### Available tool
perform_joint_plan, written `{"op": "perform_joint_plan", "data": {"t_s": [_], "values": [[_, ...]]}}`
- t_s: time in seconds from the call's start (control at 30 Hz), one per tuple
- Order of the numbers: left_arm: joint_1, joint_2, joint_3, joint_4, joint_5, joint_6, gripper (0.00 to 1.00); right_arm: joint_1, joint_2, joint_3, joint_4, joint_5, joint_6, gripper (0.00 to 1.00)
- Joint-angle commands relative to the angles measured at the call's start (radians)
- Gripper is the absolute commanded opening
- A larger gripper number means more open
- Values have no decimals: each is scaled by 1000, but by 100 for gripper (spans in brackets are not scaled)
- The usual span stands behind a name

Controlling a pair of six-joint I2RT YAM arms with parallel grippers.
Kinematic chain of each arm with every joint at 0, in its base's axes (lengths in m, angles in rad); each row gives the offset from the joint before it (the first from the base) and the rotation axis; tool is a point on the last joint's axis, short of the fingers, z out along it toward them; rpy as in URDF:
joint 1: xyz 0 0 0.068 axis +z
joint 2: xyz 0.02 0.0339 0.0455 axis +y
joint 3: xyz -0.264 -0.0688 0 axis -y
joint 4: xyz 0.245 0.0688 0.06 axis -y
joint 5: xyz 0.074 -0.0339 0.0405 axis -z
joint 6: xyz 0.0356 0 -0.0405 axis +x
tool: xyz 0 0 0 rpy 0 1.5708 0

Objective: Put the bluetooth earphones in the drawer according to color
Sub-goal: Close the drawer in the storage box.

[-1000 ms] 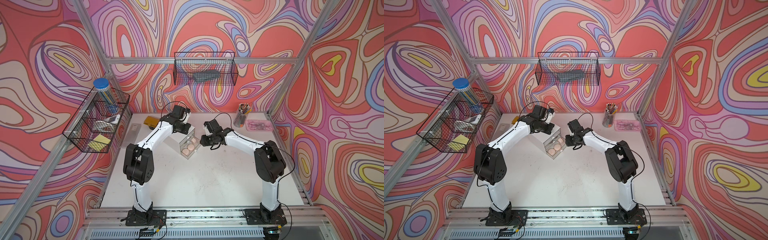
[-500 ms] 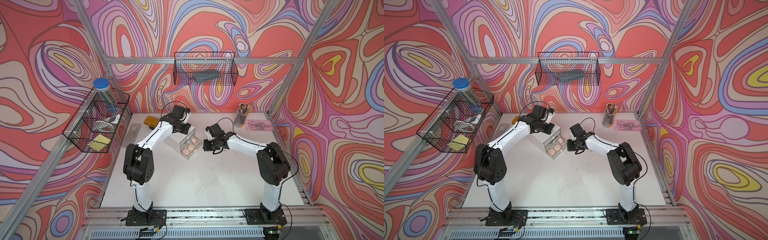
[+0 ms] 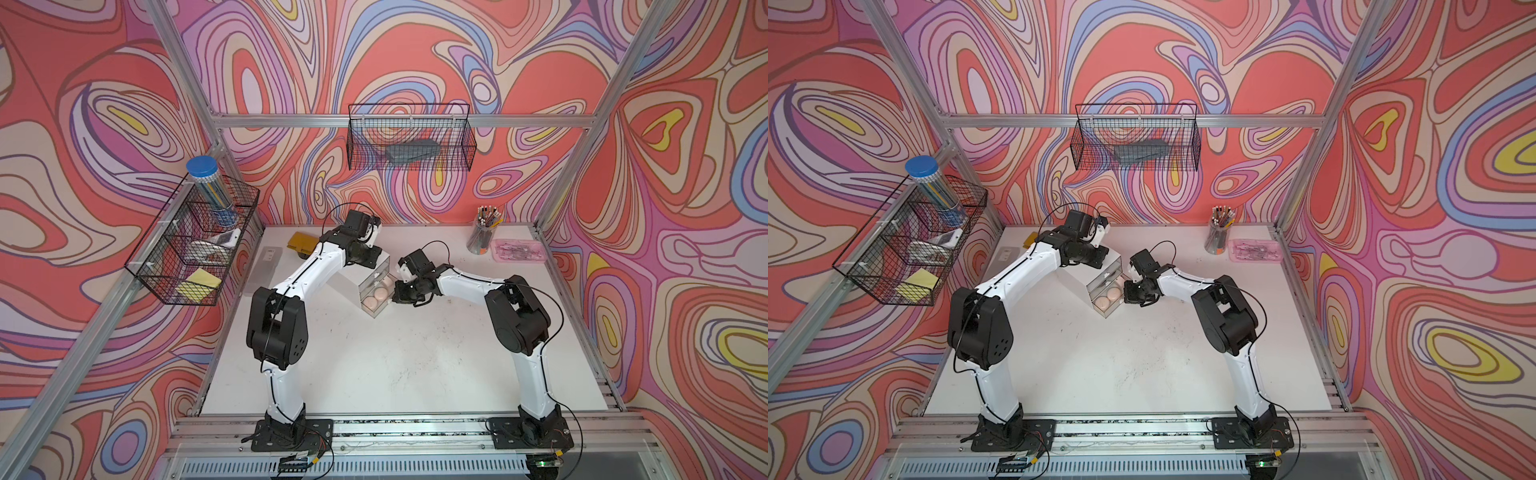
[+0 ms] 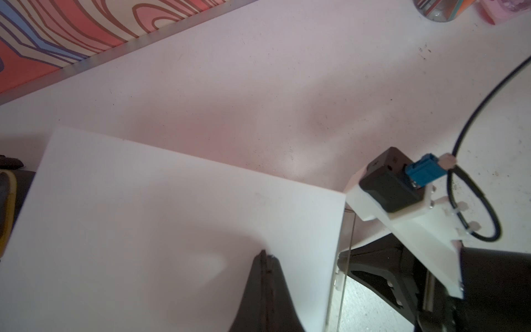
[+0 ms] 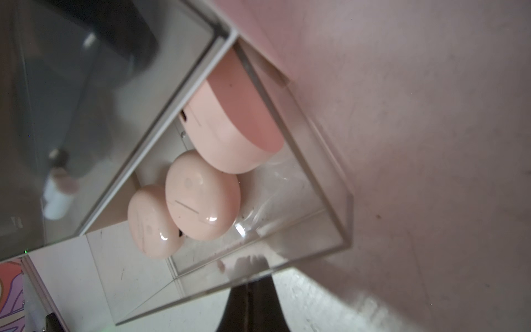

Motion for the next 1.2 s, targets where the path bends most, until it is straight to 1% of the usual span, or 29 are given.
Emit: {"op": "perform_joint_plan", "data": {"t_s": [0.0, 0.23, 0.47, 0.57, 0.63, 0.73, 0.9, 1.03, 1.17], "values": [[-14, 185, -132, -359, -3, 7, 0, 10, 45, 65, 87, -58, 37, 0], [-14, 189, -132, -365, 2, 11, 0, 11, 106, 148, 141, -76, 78, 0], [-14, 191, -132, -366, 6, 11, 0, 12, 139, 146, 227, -95, 128, 0], [-14, 189, -133, -366, -1, 11, 0, 13, 135, 145, 214, -95, 121, 0], [-14, 189, -132, -366, -6, 10, 0, 12, 110, 131, 192, -82, 101, 0], [-14, 191, -130, -362, -8, 7, 0, 12, 44, 83, 156, -30, 51, 0], [-14, 170, -137, -345, -36, -4, 0, 12, -88, -6, 99, 76, -51, 0], [-14, 131, -154, -312, -72, -19, 0, 10, -172, -43, 64, 164, -118, 1], [-14, 73, -181, -264, -131, -39, 0, -3, -222, -52, 31, 222, -155, 56]]}}
